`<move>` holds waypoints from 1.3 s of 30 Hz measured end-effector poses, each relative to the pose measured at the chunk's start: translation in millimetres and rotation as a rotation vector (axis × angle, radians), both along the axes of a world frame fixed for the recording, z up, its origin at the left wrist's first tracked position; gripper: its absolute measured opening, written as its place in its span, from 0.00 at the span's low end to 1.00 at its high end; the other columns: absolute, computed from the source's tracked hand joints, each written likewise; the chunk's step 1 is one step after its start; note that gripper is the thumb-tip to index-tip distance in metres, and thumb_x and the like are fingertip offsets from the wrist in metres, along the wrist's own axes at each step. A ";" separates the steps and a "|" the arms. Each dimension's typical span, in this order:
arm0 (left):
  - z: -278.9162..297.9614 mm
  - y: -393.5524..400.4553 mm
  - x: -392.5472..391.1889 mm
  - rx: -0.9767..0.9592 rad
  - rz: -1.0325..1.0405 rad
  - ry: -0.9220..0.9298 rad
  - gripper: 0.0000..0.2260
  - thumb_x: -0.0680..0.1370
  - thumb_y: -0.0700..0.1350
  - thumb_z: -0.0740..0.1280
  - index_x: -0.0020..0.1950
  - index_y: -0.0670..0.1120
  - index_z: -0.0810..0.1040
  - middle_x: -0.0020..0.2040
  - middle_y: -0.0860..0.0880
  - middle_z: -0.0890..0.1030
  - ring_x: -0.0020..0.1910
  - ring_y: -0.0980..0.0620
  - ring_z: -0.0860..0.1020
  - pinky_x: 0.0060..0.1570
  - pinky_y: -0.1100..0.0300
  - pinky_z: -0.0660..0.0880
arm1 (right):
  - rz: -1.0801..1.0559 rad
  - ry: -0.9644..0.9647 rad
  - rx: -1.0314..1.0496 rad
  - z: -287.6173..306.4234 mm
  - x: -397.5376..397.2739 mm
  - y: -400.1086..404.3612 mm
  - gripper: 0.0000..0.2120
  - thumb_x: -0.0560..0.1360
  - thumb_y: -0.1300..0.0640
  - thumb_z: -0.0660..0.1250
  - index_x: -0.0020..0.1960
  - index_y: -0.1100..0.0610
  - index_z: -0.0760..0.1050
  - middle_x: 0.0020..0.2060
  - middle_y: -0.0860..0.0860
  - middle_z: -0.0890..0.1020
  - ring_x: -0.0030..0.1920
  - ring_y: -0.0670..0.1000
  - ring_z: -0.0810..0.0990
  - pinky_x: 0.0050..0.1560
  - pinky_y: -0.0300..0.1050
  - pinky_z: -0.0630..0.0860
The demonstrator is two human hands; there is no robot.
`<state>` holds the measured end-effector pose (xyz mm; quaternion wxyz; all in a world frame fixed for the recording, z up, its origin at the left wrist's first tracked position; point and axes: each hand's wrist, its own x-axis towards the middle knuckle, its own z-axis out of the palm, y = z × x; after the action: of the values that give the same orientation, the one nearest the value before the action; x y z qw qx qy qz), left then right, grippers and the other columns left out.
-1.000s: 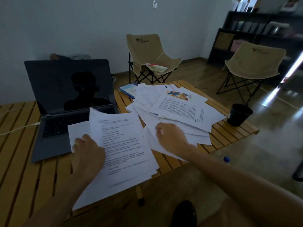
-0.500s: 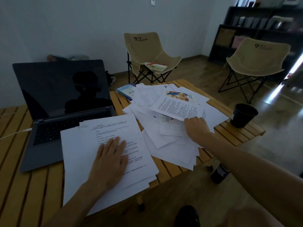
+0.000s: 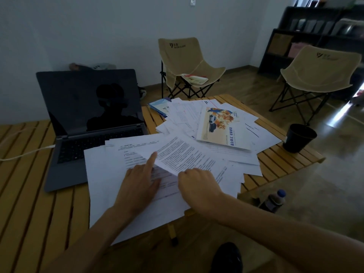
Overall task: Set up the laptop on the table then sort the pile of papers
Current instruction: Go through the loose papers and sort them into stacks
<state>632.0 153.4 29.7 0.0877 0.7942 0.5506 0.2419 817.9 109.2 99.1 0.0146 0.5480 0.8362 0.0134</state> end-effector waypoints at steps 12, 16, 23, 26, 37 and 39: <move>63.8 4.8 -50.0 -0.258 0.015 -0.813 0.23 0.79 0.29 0.54 0.58 0.49 0.83 0.62 0.56 0.79 0.59 0.60 0.77 0.61 0.67 0.72 | -0.537 1.038 -0.304 -9.3 37.4 76.0 0.31 0.79 0.48 0.67 0.78 0.53 0.61 0.74 0.52 0.68 0.72 0.54 0.69 0.64 0.48 0.70; 76.6 3.0 -61.6 -0.229 0.044 -0.822 0.15 0.81 0.36 0.60 0.55 0.48 0.85 0.56 0.58 0.82 0.55 0.61 0.79 0.55 0.64 0.75 | -0.560 1.250 -0.504 -18.3 40.6 90.0 0.25 0.78 0.54 0.70 0.73 0.55 0.70 0.64 0.52 0.78 0.63 0.55 0.77 0.58 0.45 0.72; 60.6 16.0 -56.5 -0.106 0.113 -0.801 0.15 0.77 0.29 0.63 0.52 0.48 0.79 0.57 0.56 0.79 0.54 0.62 0.78 0.50 0.71 0.75 | -0.451 1.213 -0.540 -27.9 32.5 84.9 0.10 0.77 0.59 0.70 0.58 0.57 0.80 0.45 0.53 0.86 0.39 0.48 0.83 0.40 0.41 0.71; 56.4 15.9 -54.8 -0.062 0.139 -0.725 0.19 0.76 0.29 0.63 0.60 0.49 0.76 0.61 0.55 0.76 0.56 0.68 0.74 0.50 0.78 0.71 | -0.471 1.147 -0.472 -30.1 28.9 84.5 0.13 0.77 0.59 0.70 0.61 0.57 0.78 0.46 0.52 0.84 0.38 0.48 0.83 0.38 0.40 0.72; 57.2 10.4 -51.0 -0.124 0.280 -0.836 0.34 0.80 0.39 0.66 0.79 0.52 0.50 0.55 0.61 0.77 0.50 0.62 0.79 0.43 0.74 0.74 | -0.405 1.228 -0.488 -27.5 23.7 88.2 0.11 0.74 0.55 0.75 0.44 0.61 0.76 0.33 0.55 0.75 0.28 0.48 0.69 0.25 0.38 0.64; 50.9 17.6 -53.8 -0.186 0.354 -0.849 0.16 0.81 0.46 0.64 0.68 0.45 0.69 0.43 0.55 0.79 0.41 0.58 0.79 0.40 0.65 0.73 | -0.404 1.242 -0.457 -29.1 25.5 90.6 0.12 0.75 0.54 0.74 0.42 0.62 0.77 0.35 0.56 0.77 0.32 0.50 0.72 0.28 0.40 0.66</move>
<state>578.2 171.0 80.6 0.3332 0.5076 0.6123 0.5063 843.4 199.8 70.0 -0.3496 0.5823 0.5531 -0.4825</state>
